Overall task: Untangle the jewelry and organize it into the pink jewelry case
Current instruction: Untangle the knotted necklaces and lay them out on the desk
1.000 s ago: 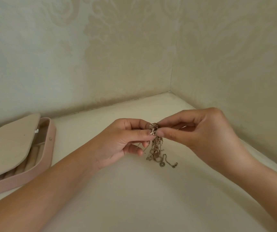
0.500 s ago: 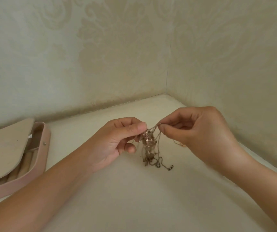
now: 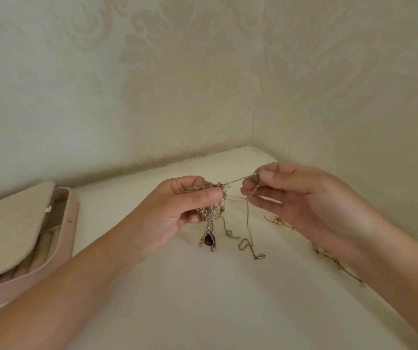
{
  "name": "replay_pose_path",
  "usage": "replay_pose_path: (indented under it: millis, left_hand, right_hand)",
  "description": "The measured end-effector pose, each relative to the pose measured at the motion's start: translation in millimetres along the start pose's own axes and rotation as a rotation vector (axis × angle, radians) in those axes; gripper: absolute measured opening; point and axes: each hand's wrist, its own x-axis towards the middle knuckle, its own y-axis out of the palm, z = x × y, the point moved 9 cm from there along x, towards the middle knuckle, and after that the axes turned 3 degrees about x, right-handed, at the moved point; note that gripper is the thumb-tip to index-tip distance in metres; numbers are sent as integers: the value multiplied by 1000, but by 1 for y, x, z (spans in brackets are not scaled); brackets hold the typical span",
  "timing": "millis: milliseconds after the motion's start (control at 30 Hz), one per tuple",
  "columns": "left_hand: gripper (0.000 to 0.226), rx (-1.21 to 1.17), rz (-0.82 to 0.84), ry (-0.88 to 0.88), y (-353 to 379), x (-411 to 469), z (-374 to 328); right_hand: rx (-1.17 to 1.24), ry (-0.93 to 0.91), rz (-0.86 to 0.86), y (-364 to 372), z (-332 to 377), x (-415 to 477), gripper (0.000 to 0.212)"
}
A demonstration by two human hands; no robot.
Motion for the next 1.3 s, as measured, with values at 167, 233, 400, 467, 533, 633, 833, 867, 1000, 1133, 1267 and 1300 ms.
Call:
replay_pose_path:
  millis: [167, 233, 400, 467, 533, 633, 833, 867, 1000, 1133, 1267, 1300]
  left_hand:
    - [28, -30, 47, -18, 6, -3, 0]
    - [32, -41, 91, -30, 12, -4, 2]
    - [20, -108, 137, -58, 17, -7, 2]
    - [22, -90, 129, -90, 16, -7, 6]
    - [23, -26, 176, -96, 20, -9, 8]
    - [12, -17, 225, -75, 26, -9, 6]
    - [15, -165, 165, -23, 20, -8, -2]
    - [22, -140, 151, -28, 20, -8, -1]
    - [26, -74, 170, -58, 27, -9, 4]
    - [22, 31, 167, -69, 23, -9, 5]
    - [24, 62, 163, -100, 20, -9, 6]
    - [25, 63, 163, -97, 20, -10, 5]
  right_hand:
    - [249, 68, 71, 14, -9, 0, 8]
    - [285, 63, 55, 15, -10, 1, 7]
    - [330, 22, 45, 13, -9, 3, 6]
    - [327, 12, 53, 13, -7, 3, 4]
    - [335, -5, 54, 11, -4, 3, 10]
    - [319, -41, 45, 7, 3, 1, 21]
    - [-160, -162, -115, -8, 16, -2, 31]
    - [-339, -230, -194, -12, 23, -5, 33]
    - [-137, -229, -275, -18, 17, -4, 12]
    - [281, 1, -215, -8, -8, 0, 32]
    - [191, -44, -183, -7, 4, -3, 30]
    - [165, -66, -185, -7, 8, -4, 25]
